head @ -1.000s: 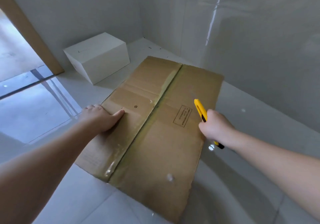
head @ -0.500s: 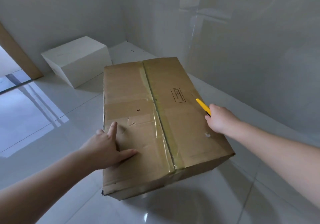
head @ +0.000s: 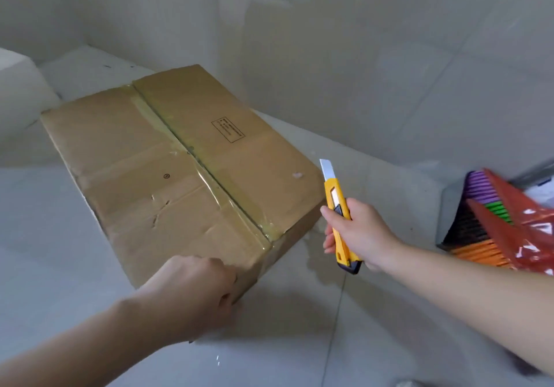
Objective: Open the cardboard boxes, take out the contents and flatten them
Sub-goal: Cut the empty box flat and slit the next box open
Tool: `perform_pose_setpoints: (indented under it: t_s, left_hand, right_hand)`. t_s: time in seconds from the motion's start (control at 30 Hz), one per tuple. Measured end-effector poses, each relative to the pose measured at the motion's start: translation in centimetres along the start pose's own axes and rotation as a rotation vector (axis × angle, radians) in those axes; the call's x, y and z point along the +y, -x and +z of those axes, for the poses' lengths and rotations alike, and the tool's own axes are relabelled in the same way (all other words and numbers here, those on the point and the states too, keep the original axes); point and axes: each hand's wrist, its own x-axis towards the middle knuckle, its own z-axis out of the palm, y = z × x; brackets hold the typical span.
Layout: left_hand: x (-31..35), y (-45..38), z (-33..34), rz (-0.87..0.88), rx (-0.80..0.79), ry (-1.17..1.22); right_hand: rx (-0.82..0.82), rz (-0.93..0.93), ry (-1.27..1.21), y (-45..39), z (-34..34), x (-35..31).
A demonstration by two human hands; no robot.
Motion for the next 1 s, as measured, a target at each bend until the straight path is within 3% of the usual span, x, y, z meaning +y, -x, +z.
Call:
perform_pose_setpoints:
  t_s: [0.17,0.3,0.47,1.0]
  left_hand:
    - [-1.8,-0.6,2.8,0.189,0.243,0.011]
    - [-1.5,-2.1,3.1,0.314,0.342,0.049]
    - [-0.5,-5.1,2.4,0.312,0.476,0.071]
    - [0.2,-7.5,2.4,0.289,0.494,0.092]
  right_hand:
    - [0.018,0.146,-0.255,2.0,1.0,2.2]
    - [0.054,0.233,-0.407,2.1,0.5,1.5]
    - [0.046,0.291,-0.487,1.0,-0.1,0.8]
    - [-0.036,0.354,-0.568,-1.7,0.9,0.0]
